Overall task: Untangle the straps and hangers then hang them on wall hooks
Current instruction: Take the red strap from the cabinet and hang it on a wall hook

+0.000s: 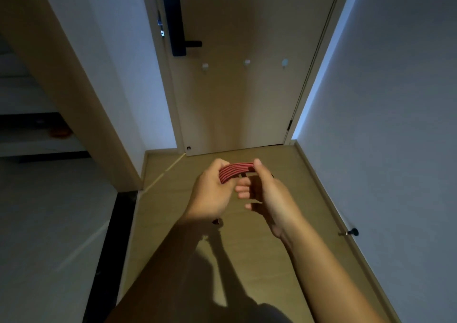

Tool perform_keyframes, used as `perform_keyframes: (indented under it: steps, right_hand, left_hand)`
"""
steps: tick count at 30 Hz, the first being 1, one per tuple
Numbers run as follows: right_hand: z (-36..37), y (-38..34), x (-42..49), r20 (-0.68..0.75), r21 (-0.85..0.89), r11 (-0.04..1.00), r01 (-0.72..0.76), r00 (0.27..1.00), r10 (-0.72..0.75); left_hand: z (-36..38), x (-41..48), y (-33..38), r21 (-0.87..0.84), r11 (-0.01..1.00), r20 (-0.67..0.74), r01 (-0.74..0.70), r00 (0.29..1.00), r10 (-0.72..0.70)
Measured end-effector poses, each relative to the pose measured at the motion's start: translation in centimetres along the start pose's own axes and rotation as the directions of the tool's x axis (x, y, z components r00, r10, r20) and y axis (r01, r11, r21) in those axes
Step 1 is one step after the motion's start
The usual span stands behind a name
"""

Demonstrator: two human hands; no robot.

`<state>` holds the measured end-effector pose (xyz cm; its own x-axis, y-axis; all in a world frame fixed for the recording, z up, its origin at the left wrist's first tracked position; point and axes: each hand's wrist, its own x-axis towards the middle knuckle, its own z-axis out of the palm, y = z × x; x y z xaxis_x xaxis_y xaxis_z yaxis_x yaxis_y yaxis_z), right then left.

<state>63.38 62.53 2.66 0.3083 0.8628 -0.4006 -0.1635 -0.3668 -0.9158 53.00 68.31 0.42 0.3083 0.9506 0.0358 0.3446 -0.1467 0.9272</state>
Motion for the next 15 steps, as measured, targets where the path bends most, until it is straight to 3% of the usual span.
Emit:
perform_keyframes:
  steps: [6,10,12,15]
  right_hand:
    - [2.1,-3.5,7.2,-0.081,0.081,0.982,0.171,0.983,-0.165]
    - [2.3,-6.8,12.7,-0.061,-0.001,0.943,0.333,0.941,-0.333]
    - [2.3,-8.8,15.7,-0.028,-0.022,0.913,0.408,0.913,-0.408]
    - [2.1,-12.0,21.0,-0.014,-0.148,0.882,0.447,0.891,-0.454]
  left_hand:
    - [-0.2,5.9,-0.9,0.029,0.998,0.094,0.053,0.994,-0.056]
    - [-0.6,12.0,-0.7,0.057,0.997,0.117,0.046,0.992,-0.053]
    - [-0.9,15.8,0.3,-0.006,0.999,0.093,0.039,0.995,-0.038]
    - [-1.2,22.0,3.1,-0.248,0.968,0.005,0.033,0.999,-0.033]
